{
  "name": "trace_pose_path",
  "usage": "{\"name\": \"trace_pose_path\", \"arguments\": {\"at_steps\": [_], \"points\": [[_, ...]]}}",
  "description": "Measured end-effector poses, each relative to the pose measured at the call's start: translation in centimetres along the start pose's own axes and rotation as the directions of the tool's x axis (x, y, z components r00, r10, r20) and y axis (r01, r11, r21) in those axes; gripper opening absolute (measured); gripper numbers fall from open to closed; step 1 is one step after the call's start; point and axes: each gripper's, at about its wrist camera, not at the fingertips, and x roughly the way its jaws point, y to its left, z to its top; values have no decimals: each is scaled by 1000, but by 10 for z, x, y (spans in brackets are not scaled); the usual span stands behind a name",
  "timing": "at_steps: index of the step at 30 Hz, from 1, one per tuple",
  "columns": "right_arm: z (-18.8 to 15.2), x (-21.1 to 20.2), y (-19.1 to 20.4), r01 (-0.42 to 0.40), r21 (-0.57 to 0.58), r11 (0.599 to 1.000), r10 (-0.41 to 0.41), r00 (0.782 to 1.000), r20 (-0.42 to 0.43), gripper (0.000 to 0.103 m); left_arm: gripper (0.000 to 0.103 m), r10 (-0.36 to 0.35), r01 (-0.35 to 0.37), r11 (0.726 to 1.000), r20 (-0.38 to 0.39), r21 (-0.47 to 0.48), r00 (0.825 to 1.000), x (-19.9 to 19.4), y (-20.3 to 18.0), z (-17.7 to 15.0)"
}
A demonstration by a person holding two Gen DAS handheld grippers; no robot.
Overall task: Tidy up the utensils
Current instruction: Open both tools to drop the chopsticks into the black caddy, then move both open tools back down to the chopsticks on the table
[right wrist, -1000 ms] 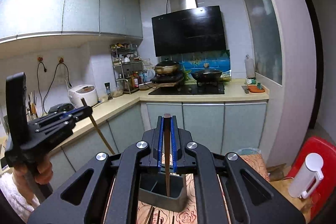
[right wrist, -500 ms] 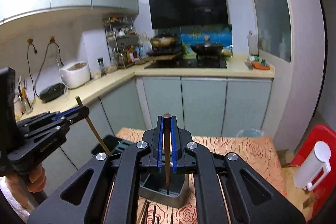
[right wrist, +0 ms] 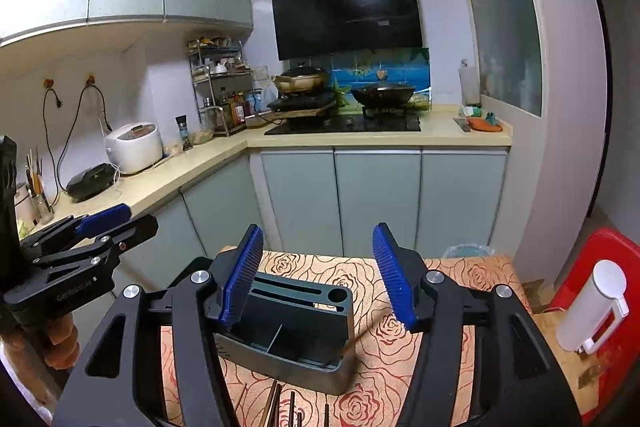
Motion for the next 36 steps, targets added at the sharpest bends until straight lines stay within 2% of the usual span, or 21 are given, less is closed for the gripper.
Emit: {"name": "trace_pose_path", "arguments": {"at_steps": [3,8,14,21,30,36], "points": [[2,-10,-1,3,-8,1000,-3,1000,19,56,71,-2,3,1000,16,-19,1000,-12,5,-1],[2,-30,-4,8,-16,1000,-8,999,44,57,81,14,-13,1000,46,-20,999,-31,7,-6],[-13,-53,-10,23,-21,1000,-22,998,53,57,83,14,-12,999,46,-33,999,-52,11,-23],[-41,-73,-19,51,-19,999,-50,998,39,57,83,29,-29,998,1,-51,1000,-63,18,-58],[-99,-103,-27,94,-43,995,-94,996,7,57,83,38,-43,997,-72,-71,997,-75,22,-114],[-138,-112,-32,111,-35,993,-113,993,-46,57,83,56,-59,998,-105,-26,993,-81,15,-149]]}}
